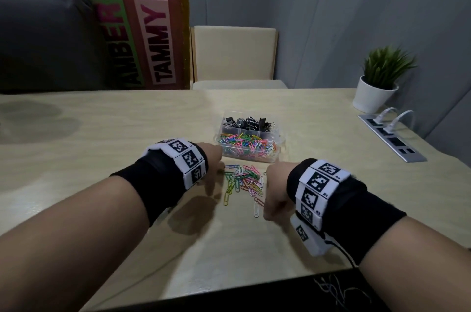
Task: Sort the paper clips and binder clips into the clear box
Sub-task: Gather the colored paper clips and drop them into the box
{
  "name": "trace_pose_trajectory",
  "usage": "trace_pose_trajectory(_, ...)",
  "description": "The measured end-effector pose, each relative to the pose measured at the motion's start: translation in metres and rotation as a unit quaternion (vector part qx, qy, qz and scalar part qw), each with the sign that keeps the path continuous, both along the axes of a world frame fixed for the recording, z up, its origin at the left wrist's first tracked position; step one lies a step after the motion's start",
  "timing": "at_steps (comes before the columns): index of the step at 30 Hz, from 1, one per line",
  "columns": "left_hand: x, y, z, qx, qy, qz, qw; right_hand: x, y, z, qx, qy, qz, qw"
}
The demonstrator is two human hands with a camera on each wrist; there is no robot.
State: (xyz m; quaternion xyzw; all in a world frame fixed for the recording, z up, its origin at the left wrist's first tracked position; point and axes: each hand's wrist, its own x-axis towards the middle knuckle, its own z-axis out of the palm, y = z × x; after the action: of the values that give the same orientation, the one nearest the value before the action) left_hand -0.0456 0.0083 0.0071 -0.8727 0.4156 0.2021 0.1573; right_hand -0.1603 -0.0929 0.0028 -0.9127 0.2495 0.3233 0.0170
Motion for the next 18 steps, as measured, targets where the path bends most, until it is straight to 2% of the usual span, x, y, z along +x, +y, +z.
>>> trace_pose_trajectory(2,0.001,0.002,-0.004,0.004,0.017,0.011,1.0,0.005,0.002,-0.007,0.01,-0.019,-0.005,1.0)
trace_pose_trajectory(7,-0.006,-0.007,-0.017,-0.061,0.021,0.018,0.998,0.023,-0.003,-0.024,0.002,-0.122,0.026,0.992)
trace_pose_trajectory(9,-0.005,-0.01,-0.018,-0.069,0.008,0.011,0.998,0.025,-0.005,-0.021,0.008,-0.152,-0.008,0.988)
trace_pose_trajectory(12,-0.003,-0.01,-0.016,-0.053,0.013,0.013,0.998,0.026,-0.008,-0.022,0.027,-0.163,-0.042,0.985)
trace_pose_trajectory(15,-0.004,-0.011,-0.019,-0.036,0.009,-0.003,0.999,0.027,-0.011,-0.034,0.039,-0.168,-0.012,0.985)
trace_pose_trajectory(18,-0.002,-0.016,-0.025,-0.061,0.0,-0.017,0.998,0.029,-0.009,-0.036,0.022,-0.166,0.022,0.986)
